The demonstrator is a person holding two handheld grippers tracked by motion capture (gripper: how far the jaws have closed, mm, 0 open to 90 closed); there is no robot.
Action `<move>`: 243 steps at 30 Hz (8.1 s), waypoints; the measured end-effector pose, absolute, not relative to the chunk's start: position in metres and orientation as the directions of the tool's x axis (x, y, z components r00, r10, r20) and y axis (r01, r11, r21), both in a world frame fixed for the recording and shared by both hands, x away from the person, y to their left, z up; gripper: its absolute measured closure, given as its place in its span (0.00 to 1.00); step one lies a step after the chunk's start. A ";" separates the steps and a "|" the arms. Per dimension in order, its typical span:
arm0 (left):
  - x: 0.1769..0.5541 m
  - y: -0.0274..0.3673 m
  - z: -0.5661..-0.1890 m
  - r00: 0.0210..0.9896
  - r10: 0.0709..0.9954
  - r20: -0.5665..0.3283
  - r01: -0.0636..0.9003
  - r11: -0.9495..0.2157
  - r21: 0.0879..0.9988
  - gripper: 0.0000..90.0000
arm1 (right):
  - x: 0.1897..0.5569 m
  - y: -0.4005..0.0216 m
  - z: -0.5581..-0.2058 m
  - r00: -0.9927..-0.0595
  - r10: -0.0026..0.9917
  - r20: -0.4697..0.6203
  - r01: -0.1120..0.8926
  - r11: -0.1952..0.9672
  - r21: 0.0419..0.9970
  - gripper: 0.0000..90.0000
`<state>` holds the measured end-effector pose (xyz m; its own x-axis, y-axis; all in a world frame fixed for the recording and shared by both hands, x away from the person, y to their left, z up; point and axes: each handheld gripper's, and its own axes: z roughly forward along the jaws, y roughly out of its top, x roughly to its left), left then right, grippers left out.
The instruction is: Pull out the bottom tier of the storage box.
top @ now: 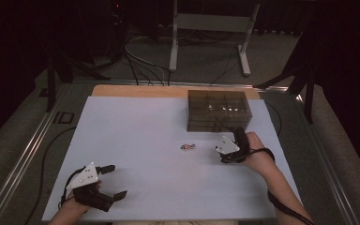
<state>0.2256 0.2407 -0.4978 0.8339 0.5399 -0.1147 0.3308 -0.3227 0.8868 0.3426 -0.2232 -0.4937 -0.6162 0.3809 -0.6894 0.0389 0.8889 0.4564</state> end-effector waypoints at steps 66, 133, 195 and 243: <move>0.227 0.241 -0.499 0.829 0.547 -0.120 0.338 -0.318 0.886 0.00 | 0.379 -0.195 -0.557 -0.387 -0.066 -0.920 0.000 0.997 -0.072 0.87; 0.227 0.240 -0.499 0.830 0.544 -0.119 0.339 -0.324 0.883 0.00 | 0.352 -0.203 -0.550 -0.441 -0.069 -0.895 -0.055 0.997 -0.050 0.77; 0.227 0.238 -0.500 0.833 0.541 -0.114 0.338 -0.335 0.880 0.00 | 0.398 -0.295 -0.456 -0.930 0.270 -0.251 0.130 0.877 0.462 0.20; 0.228 0.236 -0.501 0.831 0.543 -0.121 0.350 -0.341 0.872 0.00 | 0.453 -0.277 -0.479 -0.963 0.082 -0.257 0.000 0.953 0.302 0.90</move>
<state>0.2276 0.2358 -0.5012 0.8307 0.5435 -0.1207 0.3501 -0.3414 0.8723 0.4533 -0.2770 -0.4793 -0.9629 0.0818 -0.2570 0.0003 0.9532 0.3025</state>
